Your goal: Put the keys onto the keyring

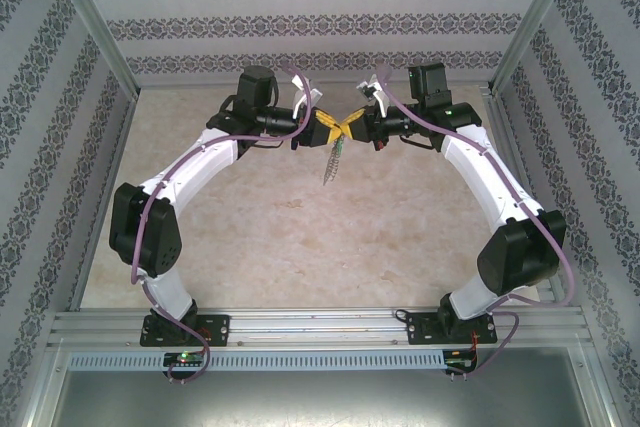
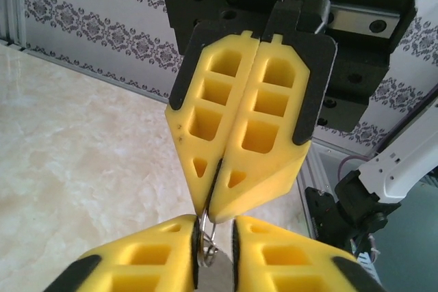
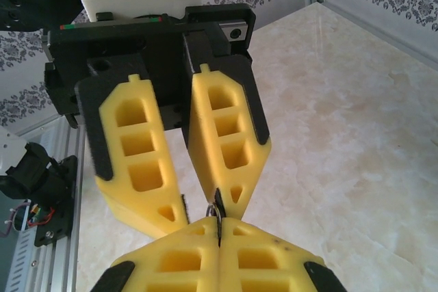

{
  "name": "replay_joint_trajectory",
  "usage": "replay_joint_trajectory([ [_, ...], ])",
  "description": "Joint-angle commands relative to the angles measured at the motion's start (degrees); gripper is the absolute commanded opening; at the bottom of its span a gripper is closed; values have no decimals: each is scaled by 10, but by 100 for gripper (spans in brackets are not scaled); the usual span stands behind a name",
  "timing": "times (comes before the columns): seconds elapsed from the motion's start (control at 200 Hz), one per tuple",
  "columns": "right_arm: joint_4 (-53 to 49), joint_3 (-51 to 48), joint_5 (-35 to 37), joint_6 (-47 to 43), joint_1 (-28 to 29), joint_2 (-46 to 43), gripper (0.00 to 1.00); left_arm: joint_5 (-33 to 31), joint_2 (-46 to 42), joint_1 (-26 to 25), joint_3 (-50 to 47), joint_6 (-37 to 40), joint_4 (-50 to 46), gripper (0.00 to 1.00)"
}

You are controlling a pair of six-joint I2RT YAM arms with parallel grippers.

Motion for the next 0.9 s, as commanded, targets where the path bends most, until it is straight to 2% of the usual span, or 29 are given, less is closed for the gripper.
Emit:
replay_joint_trajectory([
  [0.0,19,13,-23,0,4,-2,0,18,5,-9,14,4,6,15],
  [0.17,25,9,-25,4,3,-2,0,18,-1,-11,-5,-29,64,0],
  [0.3,42,1,-21,21,0,-8,0,9,-7,-11,-30,-67,132,0],
  [0.405,144,-50,-18,105,-24,-39,33,-19,-17,-11,-57,-92,187,0],
  [0.485,265,-117,0,201,-47,-73,40,-34,-24,-12,-73,-106,217,0],
  [0.55,354,-169,31,270,-58,-100,45,-45,-30,-12,-85,-113,235,0],
  [0.67,437,-246,118,340,-52,-130,48,-74,-43,-12,-114,-137,290,0],
  [0.894,530,-374,271,342,9,-173,52,-114,-48,-11,-159,-203,395,0],
])
